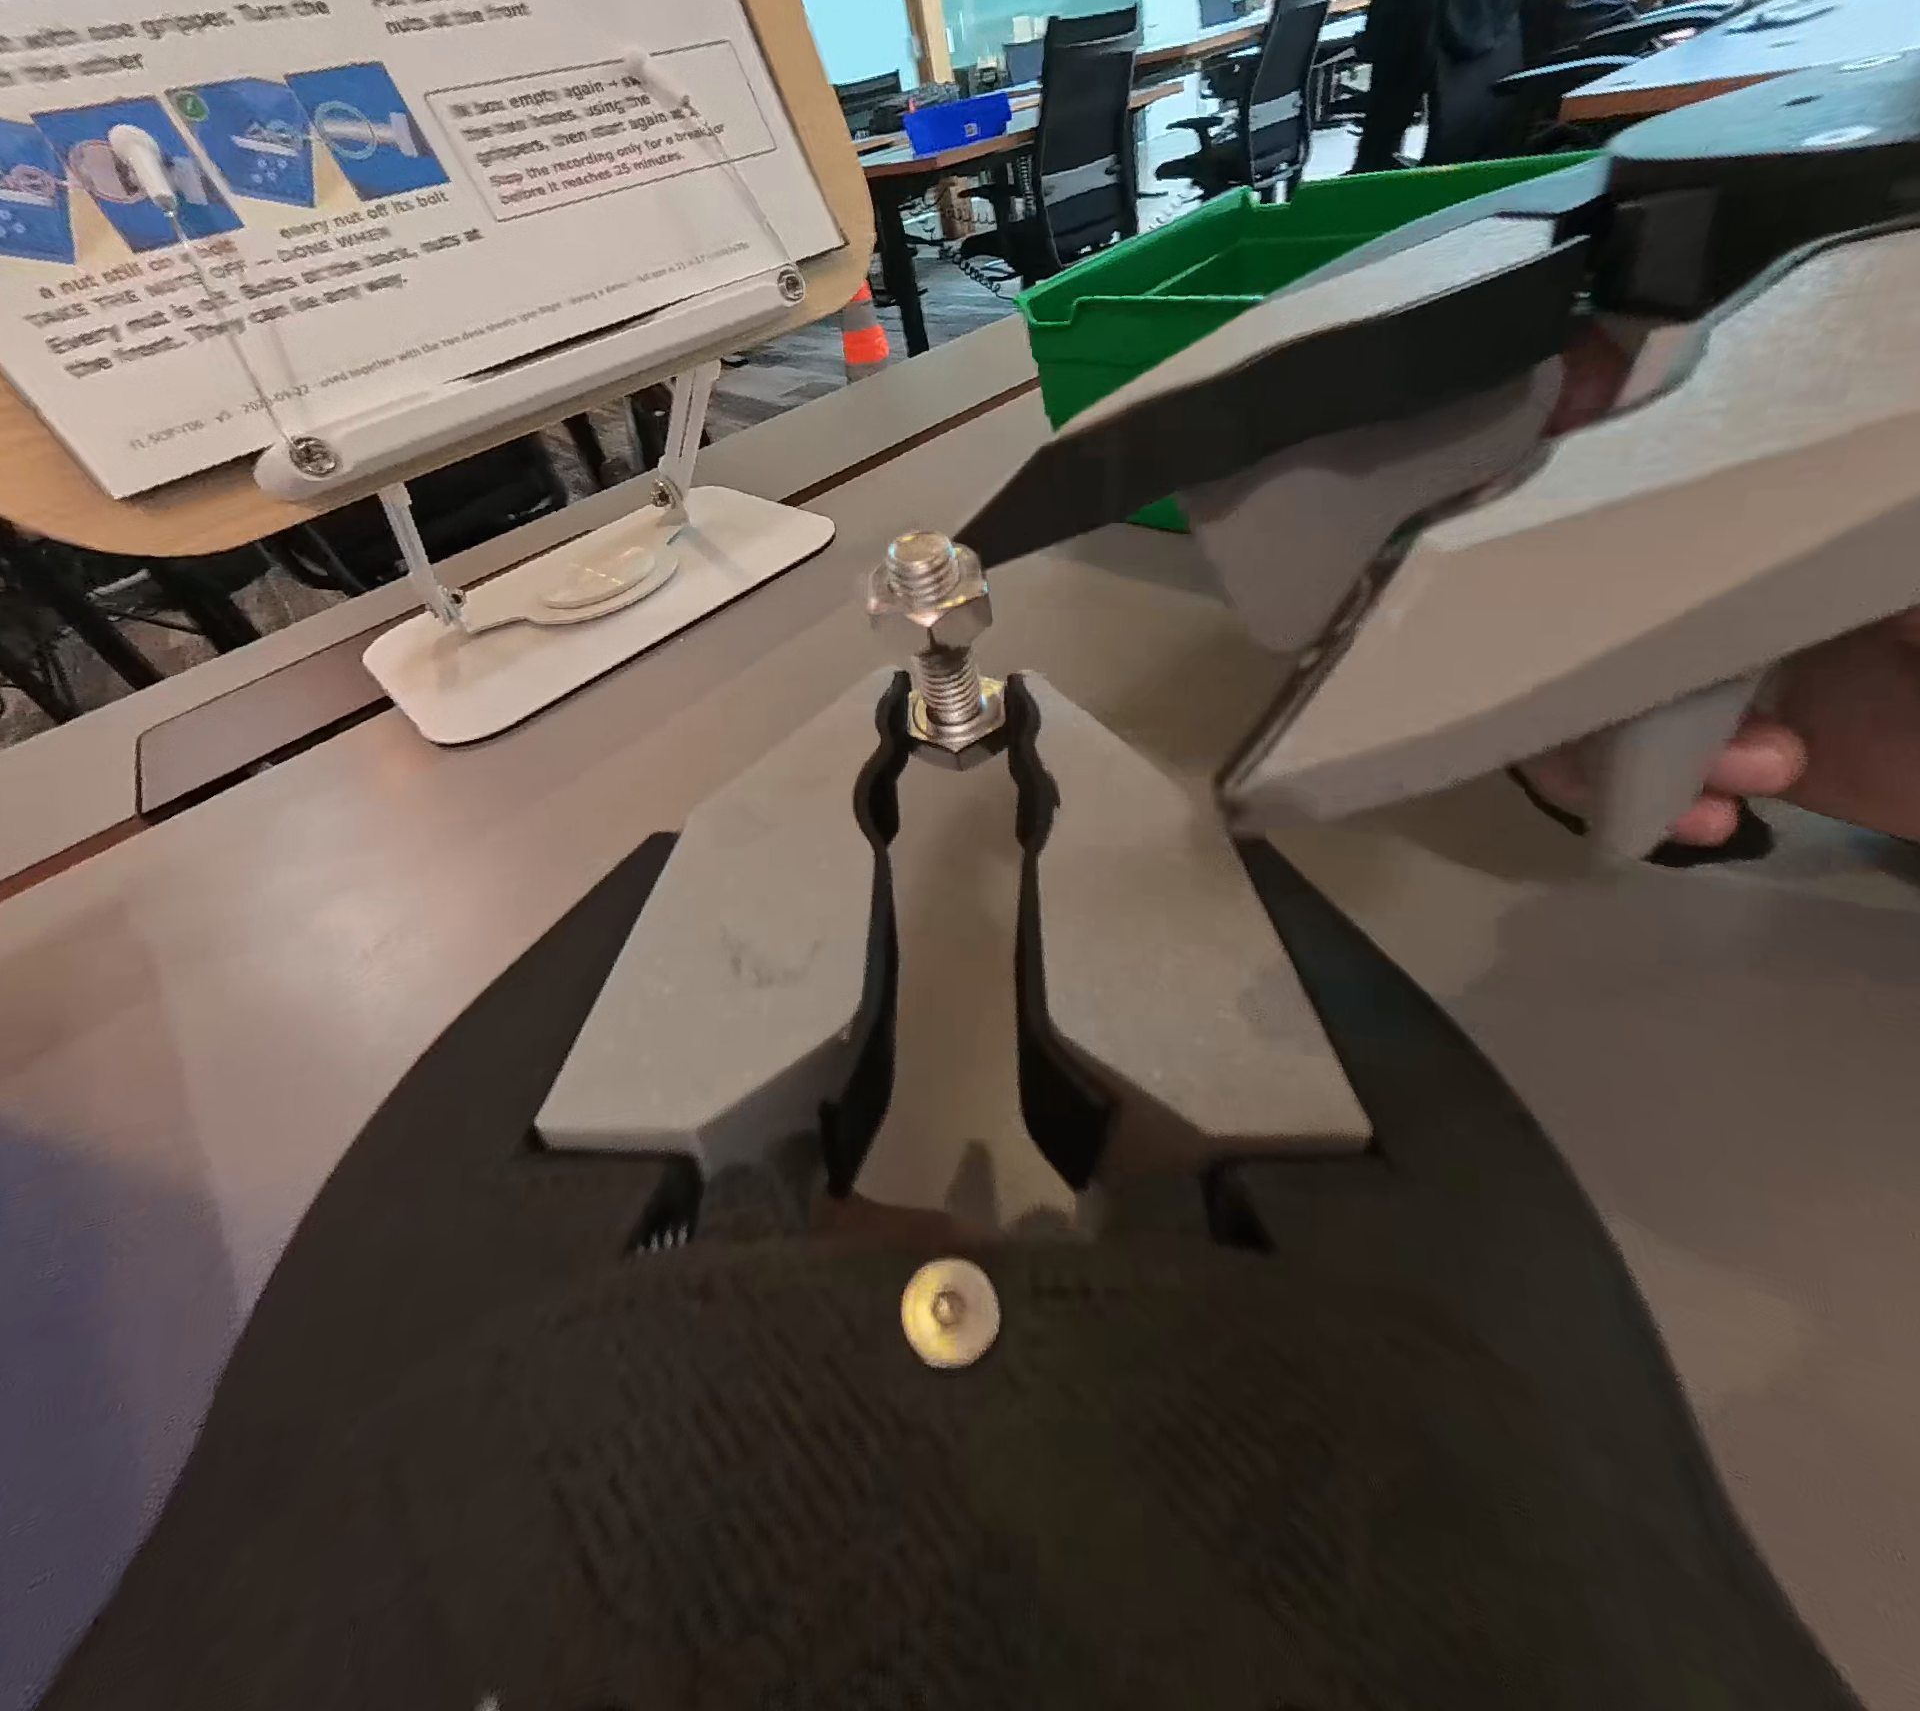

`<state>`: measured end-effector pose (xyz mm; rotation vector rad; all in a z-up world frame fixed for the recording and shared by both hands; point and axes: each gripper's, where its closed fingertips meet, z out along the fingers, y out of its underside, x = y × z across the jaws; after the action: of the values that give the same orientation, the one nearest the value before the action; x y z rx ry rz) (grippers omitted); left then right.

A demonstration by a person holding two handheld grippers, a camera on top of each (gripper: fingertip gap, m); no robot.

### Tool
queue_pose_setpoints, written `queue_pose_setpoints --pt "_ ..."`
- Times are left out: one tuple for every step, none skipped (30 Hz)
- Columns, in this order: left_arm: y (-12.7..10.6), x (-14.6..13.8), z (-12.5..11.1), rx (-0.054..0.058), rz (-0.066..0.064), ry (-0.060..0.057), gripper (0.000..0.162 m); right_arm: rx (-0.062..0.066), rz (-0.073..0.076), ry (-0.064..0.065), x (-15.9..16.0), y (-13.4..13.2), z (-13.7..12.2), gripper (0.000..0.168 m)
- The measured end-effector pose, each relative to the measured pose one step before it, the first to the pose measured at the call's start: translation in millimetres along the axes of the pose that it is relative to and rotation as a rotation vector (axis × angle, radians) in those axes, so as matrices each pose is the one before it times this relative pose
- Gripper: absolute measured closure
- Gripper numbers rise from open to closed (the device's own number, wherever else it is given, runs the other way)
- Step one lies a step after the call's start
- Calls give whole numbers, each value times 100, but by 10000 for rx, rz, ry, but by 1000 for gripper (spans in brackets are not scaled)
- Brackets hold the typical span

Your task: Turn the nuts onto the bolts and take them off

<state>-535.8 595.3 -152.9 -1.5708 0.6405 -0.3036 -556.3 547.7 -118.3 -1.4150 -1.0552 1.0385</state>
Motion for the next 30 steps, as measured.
queue_pose_setpoints --pt "-17 484 37 -9 120 195 146 -53 -59 -43 -215 135 197 104" --pt "-23 592 48 -7 176 222 146 -40 -64 47 -68 115 181 101" --pt "-36 677 42 0 200 267 146 -58 -46 -9 -95 127 152 101" --pt "-35 585 61 -8 175 226 146 -53 9 -15 -26 101 99 100" --pt "17 346 76 -37 133 104 147 -49 41 -37 -2 88 28 101" --pt "102 40 54 -76 65 -19 146 -7 50 39 161 2 -85 103" --pt "158 -209 32 -84 -22 -97 147 100 30 86 249 -190 -188 104" --pt "107 -372 -15 -40 -126 -130 146 125 40 87 281 -253 -235 105" --pt "71 -394 -53 -8 -209 -94 146 74 70 61 251 -202 -211 106" --pt "39 -297 -54 4 -233 -23 146 12 81 25 202 -98 -155 106" --pt "20 -159 -45 6 -169 21 146 -48 57 27 182 38 -69 107" --pt "-66 4 -32 40 -34 29 146 -118 0 104 251 170 -13 112" --pt "-173 271 -25 92 61 119 146 -167 -77 221 376 266 29 120" --pt "-259 624 -24 138 80 291 146 -182 -139 220 321 304 55 128" --pt "-195 566 18 82 73 242 146 -153 -161 130 143 247 44 138" --pt "65 198 79 -64 92 15 146 -132 -168 38 -2 196 -14 150" --pt "188 4 89 -115 98 -52 146 -111 -104 68 42 154 -16 154" --pt "148 -52 37 -70 20 -24 146 -148 -34 121 160 174 16 153" --pt "27 -16 -4 1 -78 39 146 -63 45 51 115 68 11 153" --pt "-62 -36 -44 51 -89 26 146 30 131 -49 37 -31 11 153" --pt "-119 -23 -54 86 -14 -8 146 85 228 -106 18 -96 -43 154" --pt "-120 -86 -49 70 39 -60 146 95 259 -135 16 -118 -62 154" --pt "-65 -52 -20 38 32 -48 146 55 244 -117 67 -56 -75 154" --pt "-15 9 -3 14 -26 4 146 12 207 -94 88 9 -55 154" --pt "-11 -24 3 2 -52 -1 146 4 160 -69 66 12 -52 154" --pt "-20 -25 -13 23 -71 13 146 11 117 -47 35 6 -25 153" --pt "-10 -24 -7 19 -96 27 146 13 65 -19 33 -9 -19 154" --pt "-14 3 -21 19 -120 55 146 9 23 -2 14 -8 7 153" --pt "-40 -37 -20 32 -130 38 146 -4 0 9 -2 15 15 153" --pt "-115 -39 -49 67 -131 36 146 -36 -19 33 32 46 28 153"
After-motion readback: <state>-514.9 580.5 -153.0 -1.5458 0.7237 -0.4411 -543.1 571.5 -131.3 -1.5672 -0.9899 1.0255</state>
